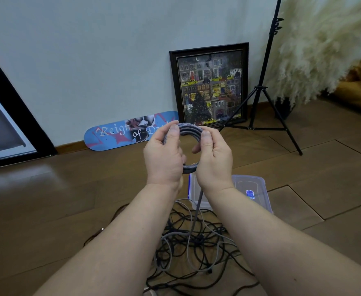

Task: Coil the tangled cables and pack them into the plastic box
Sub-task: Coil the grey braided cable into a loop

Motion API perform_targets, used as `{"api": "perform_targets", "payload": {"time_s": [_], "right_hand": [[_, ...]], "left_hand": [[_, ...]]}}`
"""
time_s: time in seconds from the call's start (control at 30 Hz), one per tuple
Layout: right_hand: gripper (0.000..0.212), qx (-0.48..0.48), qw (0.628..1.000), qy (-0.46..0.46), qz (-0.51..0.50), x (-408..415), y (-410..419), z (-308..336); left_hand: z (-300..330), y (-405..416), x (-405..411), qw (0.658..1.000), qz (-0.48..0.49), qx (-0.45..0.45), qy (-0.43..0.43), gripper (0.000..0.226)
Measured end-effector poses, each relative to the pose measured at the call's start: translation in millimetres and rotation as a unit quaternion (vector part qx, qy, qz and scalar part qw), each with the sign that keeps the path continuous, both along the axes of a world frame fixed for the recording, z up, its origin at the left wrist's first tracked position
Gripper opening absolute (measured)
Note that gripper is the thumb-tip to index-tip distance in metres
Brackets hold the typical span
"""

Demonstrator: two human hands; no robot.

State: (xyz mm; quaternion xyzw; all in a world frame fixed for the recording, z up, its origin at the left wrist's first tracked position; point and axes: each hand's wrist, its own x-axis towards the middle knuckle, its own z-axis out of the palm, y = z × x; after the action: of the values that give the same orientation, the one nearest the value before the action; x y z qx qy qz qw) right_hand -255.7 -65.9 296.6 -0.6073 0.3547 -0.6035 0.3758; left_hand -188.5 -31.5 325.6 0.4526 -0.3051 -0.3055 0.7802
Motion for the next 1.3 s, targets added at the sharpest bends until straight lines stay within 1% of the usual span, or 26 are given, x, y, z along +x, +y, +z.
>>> {"api": "perform_targets", "payload": {"time_s": [0.07, 0.13, 0.17, 0.23, 0.3, 0.33, 0.4, 0.43, 0.5, 0.67, 0.8, 0.93, 1.03, 1.17, 1.3], "right_hand": [[0.024, 0.025, 0.998, 0.003, 0.061, -3, -2, 6], [0.029, 0.028, 0.993, 0.037, 0.111, -12, -9, 11], [0.039, 0.016, 0.99, 0.069, 0.12, -19, -12, 14], [0.069, -0.034, 0.975, 0.176, 0.129, -33, -15, 21], [0.098, -0.1, 0.938, 0.301, 0.142, -39, -12, 25], [0.109, -0.126, 0.916, 0.351, 0.147, -39, -9, 25], [0.122, -0.142, 0.887, 0.413, 0.148, -34, -4, 21], [0.125, -0.134, 0.883, 0.426, 0.144, -31, -3, 18], [0.125, -0.108, 0.889, 0.425, 0.131, -27, -4, 15], [0.115, -0.076, 0.908, 0.401, 0.099, -21, -1, 17], [0.109, -0.066, 0.919, 0.368, 0.122, -26, -4, 18], [0.109, -0.037, 0.944, 0.284, 0.166, -31, -12, 15], [0.108, -0.032, 0.948, 0.255, 0.186, -29, -14, 12], [0.109, -0.036, 0.947, 0.259, 0.188, -27, -12, 10], [0.113, -0.031, 0.948, 0.259, 0.182, -26, -10, 10]], "left_hand": [[2, -1, 5, 1.0, 0.015, -0.002, -0.009, 0.015], [3, -1, 15, 0.999, 0.023, -0.003, -0.022, 0.014], [3, -1, 20, 0.999, 0.024, 0.0, -0.033, 0.014], [0, -2, 29, 0.997, 0.023, 0.013, -0.066, 0.015], [-3, -4, 33, 0.995, 0.019, 0.03, -0.096, 0.017], [-4, -4, 34, 0.993, 0.017, 0.039, -0.109, 0.017], [-6, -5, 33, 0.99, 0.008, 0.051, -0.129, 0.018], [-8, -6, 31, 0.989, 0.002, 0.054, -0.136, 0.017], [-9, -8, 26, 0.988, -0.001, 0.055, -0.142, 0.016], [-6, -5, 17, 0.989, -0.008, 0.055, -0.136, 0.017], [-2, 0, 7, 0.994, -0.033, 0.036, -0.101, 0.016], [2, 7, 2, 0.995, -0.073, 0.009, -0.074, 0.027], [4, 9, 2, 0.992, -0.078, 0.012, -0.097, 0.029], [3, 10, 2, 0.988, -0.065, 0.019, -0.138, 0.024], [1, 6, 3, 0.987, -0.048, 0.023, -0.153, 0.022]]}}
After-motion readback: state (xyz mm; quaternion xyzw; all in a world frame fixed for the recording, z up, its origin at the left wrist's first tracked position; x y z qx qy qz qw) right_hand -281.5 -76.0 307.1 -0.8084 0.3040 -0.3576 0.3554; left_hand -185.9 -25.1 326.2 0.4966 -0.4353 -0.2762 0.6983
